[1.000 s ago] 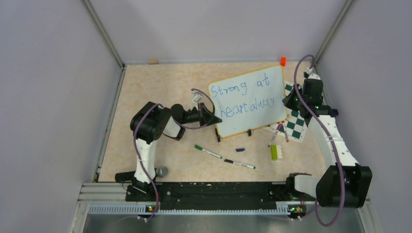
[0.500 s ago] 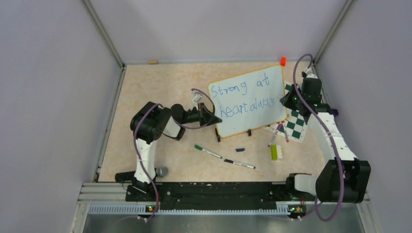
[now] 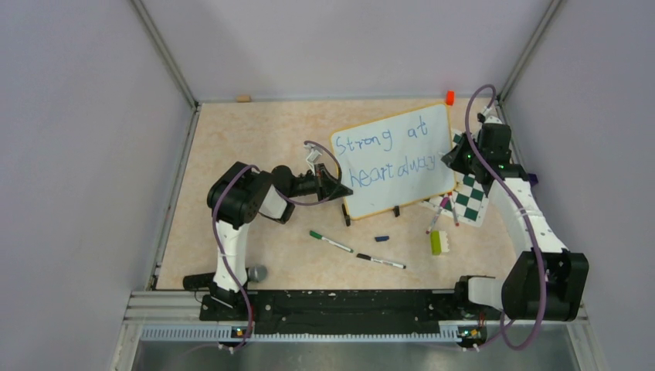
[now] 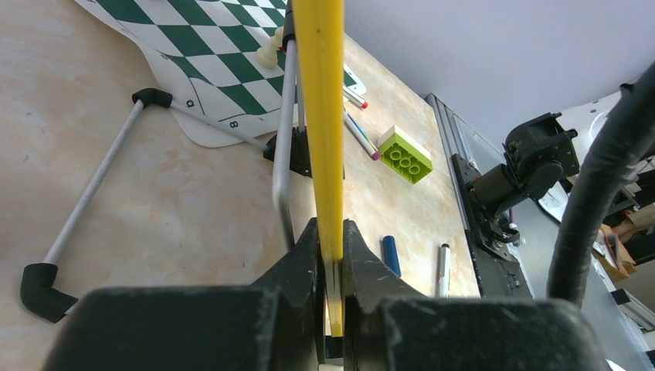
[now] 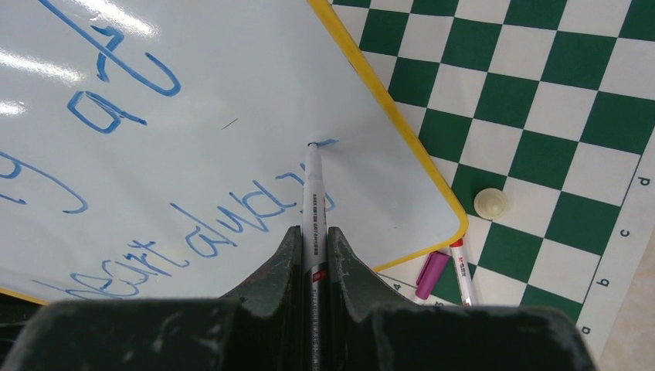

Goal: Write a sentence on the whiteboard

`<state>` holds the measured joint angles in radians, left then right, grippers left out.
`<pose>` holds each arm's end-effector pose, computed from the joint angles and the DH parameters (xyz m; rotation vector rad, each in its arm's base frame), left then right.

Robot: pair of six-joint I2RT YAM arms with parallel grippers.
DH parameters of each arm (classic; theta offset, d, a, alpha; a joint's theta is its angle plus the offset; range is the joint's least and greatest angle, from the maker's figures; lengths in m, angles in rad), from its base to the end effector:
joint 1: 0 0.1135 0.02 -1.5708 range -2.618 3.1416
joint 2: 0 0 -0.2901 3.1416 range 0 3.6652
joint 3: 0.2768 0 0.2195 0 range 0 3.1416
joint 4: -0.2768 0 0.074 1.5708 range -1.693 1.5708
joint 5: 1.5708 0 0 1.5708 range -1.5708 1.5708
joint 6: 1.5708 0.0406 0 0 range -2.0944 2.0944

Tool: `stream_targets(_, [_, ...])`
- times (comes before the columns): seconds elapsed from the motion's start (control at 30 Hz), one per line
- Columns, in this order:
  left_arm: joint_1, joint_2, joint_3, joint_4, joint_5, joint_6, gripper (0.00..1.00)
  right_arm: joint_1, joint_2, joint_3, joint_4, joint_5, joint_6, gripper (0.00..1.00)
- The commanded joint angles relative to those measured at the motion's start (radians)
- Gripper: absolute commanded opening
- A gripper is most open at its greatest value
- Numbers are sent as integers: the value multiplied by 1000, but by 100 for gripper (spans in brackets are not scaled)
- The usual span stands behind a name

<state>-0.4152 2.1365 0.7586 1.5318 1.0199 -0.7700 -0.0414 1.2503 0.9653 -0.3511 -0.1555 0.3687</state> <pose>0.3237 -0.1805 0.1773 0.6782 1.6001 -1.6238 0.2399 -0.0036 0.3192 0.3664 2.1902 0.3530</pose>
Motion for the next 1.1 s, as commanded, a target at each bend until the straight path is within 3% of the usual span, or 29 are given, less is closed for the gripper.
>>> stream_targets(0.0, [-23,16,8,88,127,41,0,-8,-1,21,41,-41,-5,0])
stream_targets(1.07, [-22,17,10,88,129,40,0,-8,-5,-8,3,86,-5,0])
